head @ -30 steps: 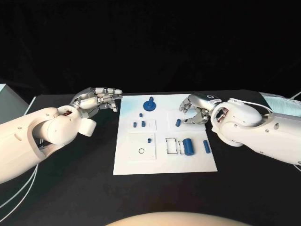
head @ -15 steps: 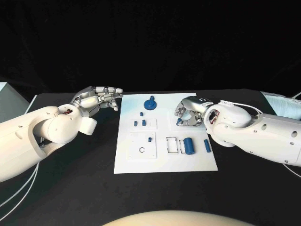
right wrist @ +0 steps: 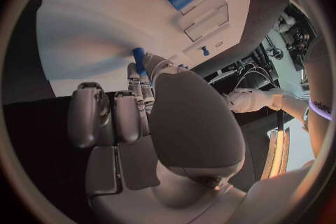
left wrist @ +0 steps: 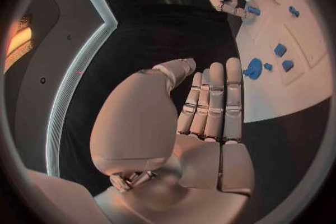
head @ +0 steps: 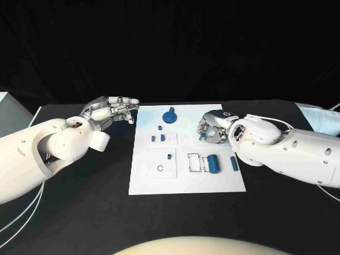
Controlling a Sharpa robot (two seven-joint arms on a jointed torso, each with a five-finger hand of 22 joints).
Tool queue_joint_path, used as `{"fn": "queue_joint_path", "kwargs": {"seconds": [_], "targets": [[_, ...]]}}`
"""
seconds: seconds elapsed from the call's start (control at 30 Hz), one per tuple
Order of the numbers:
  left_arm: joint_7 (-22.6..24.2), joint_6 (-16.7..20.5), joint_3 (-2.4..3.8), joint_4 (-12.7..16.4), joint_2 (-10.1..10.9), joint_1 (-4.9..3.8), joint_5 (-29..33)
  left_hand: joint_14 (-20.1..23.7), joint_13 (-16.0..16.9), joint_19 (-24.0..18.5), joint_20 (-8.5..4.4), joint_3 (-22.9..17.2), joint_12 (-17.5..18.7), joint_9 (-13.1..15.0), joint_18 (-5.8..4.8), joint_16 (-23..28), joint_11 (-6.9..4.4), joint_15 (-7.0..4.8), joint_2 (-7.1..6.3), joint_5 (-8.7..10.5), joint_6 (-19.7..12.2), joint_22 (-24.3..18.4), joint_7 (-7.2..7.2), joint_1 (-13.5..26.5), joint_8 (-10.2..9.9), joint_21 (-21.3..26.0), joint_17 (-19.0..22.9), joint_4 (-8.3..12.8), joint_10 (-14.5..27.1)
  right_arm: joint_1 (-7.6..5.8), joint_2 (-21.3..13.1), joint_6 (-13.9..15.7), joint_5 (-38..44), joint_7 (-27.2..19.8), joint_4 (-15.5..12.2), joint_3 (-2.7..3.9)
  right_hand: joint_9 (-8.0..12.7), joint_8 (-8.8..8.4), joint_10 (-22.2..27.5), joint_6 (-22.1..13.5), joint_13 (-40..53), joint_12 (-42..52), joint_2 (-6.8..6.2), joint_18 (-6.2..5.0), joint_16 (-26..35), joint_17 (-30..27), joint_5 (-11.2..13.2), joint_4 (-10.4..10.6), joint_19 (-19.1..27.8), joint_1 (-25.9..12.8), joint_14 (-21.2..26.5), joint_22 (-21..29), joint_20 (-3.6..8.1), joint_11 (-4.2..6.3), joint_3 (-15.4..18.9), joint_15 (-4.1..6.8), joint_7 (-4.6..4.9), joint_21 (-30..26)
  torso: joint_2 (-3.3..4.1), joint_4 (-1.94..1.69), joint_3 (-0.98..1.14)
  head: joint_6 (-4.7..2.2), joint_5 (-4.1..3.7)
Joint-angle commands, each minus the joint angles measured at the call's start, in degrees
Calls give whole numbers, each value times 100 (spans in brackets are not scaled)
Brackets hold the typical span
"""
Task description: Assemble the parts on the task board
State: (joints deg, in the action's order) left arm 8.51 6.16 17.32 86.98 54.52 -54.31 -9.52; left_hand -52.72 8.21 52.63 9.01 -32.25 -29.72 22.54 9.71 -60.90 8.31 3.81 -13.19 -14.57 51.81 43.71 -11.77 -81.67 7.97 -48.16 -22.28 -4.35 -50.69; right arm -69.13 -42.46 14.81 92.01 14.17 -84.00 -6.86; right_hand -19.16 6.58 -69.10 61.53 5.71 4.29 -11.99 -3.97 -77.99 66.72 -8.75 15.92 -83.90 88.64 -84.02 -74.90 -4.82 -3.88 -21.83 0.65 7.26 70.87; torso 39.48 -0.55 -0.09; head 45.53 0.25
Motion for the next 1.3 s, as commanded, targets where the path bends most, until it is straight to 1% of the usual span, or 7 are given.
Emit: {"fn": "queue_joint_path", "kwargs": {"seconds": [0.03, 0.23, 0.3, 0.6, 0.9, 1.07, 1.3], "targets": [[14, -80, 5, 14, -6, -1, 14, -15, -7, 31, -4, 28, 1, -10, 87, 29, -5, 13, 15, -35, -31, -10, -19, -27, -37, 26, 6, -19, 26, 18, 5, -188, 149, -3, -7, -10, -8, 23, -52, 65, -6, -21, -79, 16, -27, -12, 29, -2, -267, -4, -160, -285, 49, 4, -59, 43, 0, 17, 0, 2, 2, 1, 2], [-1, -88, 5, 11, -8, -1, 14, -16, -9, 31, -2, 31, 1, -11, 86, 30, -4, 15, 20, -35, -32, -14, -20, -14, -37, 31, 6, -32, 28, 23, -1, -134, 196, 10, -39, -14, -38, 76, -178, 160, 2, -20, -73, 19, -45, 9, 60, -130, -273, 43, -164, -306, 71, 32, -397, 68, -15, 37, 0, 0, 3, 9, 6], [-4, -87, 5, 11, -7, -1, 14, -15, -10, 30, -1, 33, 1, -12, 86, 31, -3, 17, 22, -35, -33, -16, -21, -6, -37, 35, 5, -40, 30, 26, -5, -46, 213, 5, -52, -14, -62, 111, -258, 209, 19, -17, -43, 25, -55, 20, 263, -263, -280, 79, -167, -328, 87, 49, -638, 83, -18, 65, 0, 0, 2, 11, 6], [-7, -84, 5, 8, -12, -1, 14, -14, -13, 28, 2, 35, 0, -13, 85, 33, -2, 19, 30, -36, -33, -22, -21, 8, -38, 43, 5, -57, 33, 45, -95, 681, 236, -38, -231, -14, -230, 320, -638, 412, 222, 83, 58, 47, -131, 141, 463, -872, -305, -62, -195, -428, 163, 148, -1292, 162, -71, 187, -6, -4, -3, 9, 21], [-5, -73, 4, -12, -17, 0, 16, -14, -14, 27, 4, 36, -1, -14, 85, 33, -2, 20, 34, -36, -33, -26, -21, 16, -38, 49, 4, -67, 35, -8, -290, 916, 281, 7, -628, 35, -270, 351, -657, 417, 270, 72, 42, 53, -143, 155, 489, -1002, -311, -180, -200, -453, 168, 150, -1402, 165, -71, 217, -15, -3, 4, -8, 65], [-2, -75, 4, -18, -29, 2, 17, -14, -14, 27, 4, 36, -1, -14, 85, 33, -2, 20, 34, -36, -33, -26, -21, 16, -38, 49, 4, -67, 35, -92, -381, 975, 304, 40, -1012, 76, -286, 363, -664, 420, 289, 66, 30, 55, -148, 161, 464, -1054, -313, -233, -202, -462, 169, 151, -1442, 166, -72, 227, -11, -1, -12, -13, 82], [-3, -79, 4, -13, -43, 3, 17, -14, -14, 27, 4, 36, -1, -14, 85, 33, -2, 20, 34, -36, -33, -26, -21, 16, -38, 49, 4, -67, 35, -83, -232, 897, 301, 50, -1354, 69, -302, 372, -669, 418, 308, 57, 20, 55, -150, 160, 427, -1109, -313, -288, -202, -465, 170, 152, -1485, 167, -72, 226, 2, 2, -5, 5, 152]]}}
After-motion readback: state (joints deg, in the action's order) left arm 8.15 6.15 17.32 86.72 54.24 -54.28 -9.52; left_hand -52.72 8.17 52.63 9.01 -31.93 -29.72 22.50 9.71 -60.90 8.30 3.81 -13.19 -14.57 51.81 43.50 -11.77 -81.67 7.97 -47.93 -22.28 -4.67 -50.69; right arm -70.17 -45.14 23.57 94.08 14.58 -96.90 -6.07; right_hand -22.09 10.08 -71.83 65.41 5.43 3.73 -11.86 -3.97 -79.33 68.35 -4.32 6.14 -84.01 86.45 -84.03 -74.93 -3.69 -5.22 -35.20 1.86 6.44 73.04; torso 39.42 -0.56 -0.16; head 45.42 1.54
